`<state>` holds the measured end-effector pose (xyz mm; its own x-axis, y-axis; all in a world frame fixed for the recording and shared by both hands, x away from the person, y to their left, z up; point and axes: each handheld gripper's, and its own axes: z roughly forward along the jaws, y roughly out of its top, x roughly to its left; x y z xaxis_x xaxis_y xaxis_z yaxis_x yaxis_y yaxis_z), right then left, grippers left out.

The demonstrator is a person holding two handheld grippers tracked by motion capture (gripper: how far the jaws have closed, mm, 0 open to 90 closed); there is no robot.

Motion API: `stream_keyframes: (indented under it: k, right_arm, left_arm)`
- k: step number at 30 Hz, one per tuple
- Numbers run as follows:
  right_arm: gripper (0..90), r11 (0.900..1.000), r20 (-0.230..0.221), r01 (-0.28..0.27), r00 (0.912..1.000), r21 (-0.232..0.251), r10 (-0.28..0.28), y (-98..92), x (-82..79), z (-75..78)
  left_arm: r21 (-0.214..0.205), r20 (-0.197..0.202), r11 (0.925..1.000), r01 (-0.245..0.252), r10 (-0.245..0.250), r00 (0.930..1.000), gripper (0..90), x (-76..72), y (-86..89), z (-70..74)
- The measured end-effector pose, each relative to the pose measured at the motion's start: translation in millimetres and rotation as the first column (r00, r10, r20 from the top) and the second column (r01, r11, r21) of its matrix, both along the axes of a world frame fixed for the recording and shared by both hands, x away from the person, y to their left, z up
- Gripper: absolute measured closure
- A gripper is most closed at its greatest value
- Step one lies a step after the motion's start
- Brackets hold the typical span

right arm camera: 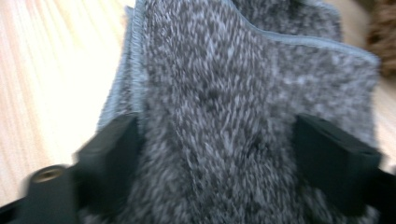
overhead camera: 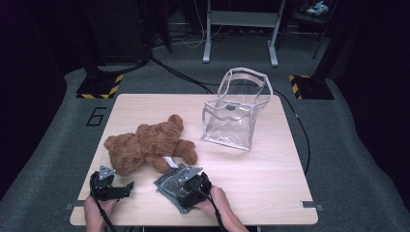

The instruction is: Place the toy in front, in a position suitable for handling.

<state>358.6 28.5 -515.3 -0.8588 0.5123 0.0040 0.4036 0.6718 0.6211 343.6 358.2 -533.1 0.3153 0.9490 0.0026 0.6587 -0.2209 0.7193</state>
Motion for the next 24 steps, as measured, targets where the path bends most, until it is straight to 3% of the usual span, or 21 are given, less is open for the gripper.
stream_keyframes:
  k: [2, 4, 5, 7, 8, 10, 16, 22, 24]
  right_arm:
    - [32.2, 0.9998, 0.0, 0.014, 0.9999, 0.014, -0.014, -4.5, 2.2, 1.5]
    - [36.8, 0.9998, 0.009, 0.012, 0.9999, 0.017, -0.012, -7.1, 4.1, 1.8]
    - [48.4, 0.9993, 0.016, 0.016, 0.9997, 0.034, -0.017, -12.8, 8.0, 2.2]
    - [51.9, 0.9985, 0.009, 0.029, 0.9995, 0.045, -0.03, -14.0, 8.3, 2.0]
    - [59.9, 0.9977, 0.019, 0.031, 0.9993, 0.061, -0.032, -18.6, 11.3, 1.3]
    - [66.6, 0.9954, 0.022, 0.04, 0.9989, 0.087, -0.042, -22.5, 12.5, 0.0]
    - [73.7, 0.9911, 0.006, 0.056, 0.9984, 0.121, -0.057, -27.9, 11.7, -0.5]
    - [74.4, 0.9897, 0.048, 0.05, 0.9973, 0.134, -0.056, -37.1, 5.4, 9.6]
    - [74.4, 0.9883, 0.038, 0.062, 0.997, 0.139, -0.068, -39.6, 3.6, 12.0]
  left_arm:
    - [0.0, 0.0, 1.0, 0.0, 0.0, 1.0, 0.0, 0.0, 0.0, 0.0]
    - [0.0, 0.0, 1.0, 0.0, 0.0, 1.0, 0.0, 0.0, 0.0, 0.0]
    - [0.001, 0.0, 1.0, 0.0, 0.0, 1.0, 0.0, 0.0, 0.1, 0.0]
    - [-0.001, -0.001, 1.0, 0.0, 0.0, 1.0, 0.0, 0.0, 0.0, 0.0]
    - [-0.001, 0.0, 1.0, -0.001, 0.001, 1.0, 0.0, 0.0, -0.1, 0.0]
    - [-0.001, 0.002, 1.0, -0.001, 0.001, 1.0, 0.0, 0.1, 0.0, -0.1]
    - [-0.002, 0.002, 1.0, -0.002, 0.002, 1.0, 0.0, 0.2, -0.1, -0.1]
    - [-0.002, 0.0, 1.0, -0.001, 0.001, 1.0, 0.0, 0.0, -0.1, 0.0]
    - [-0.002, 0.001, 1.0, -0.002, 0.002, 1.0, 0.0, 0.1, -0.2, 0.0]
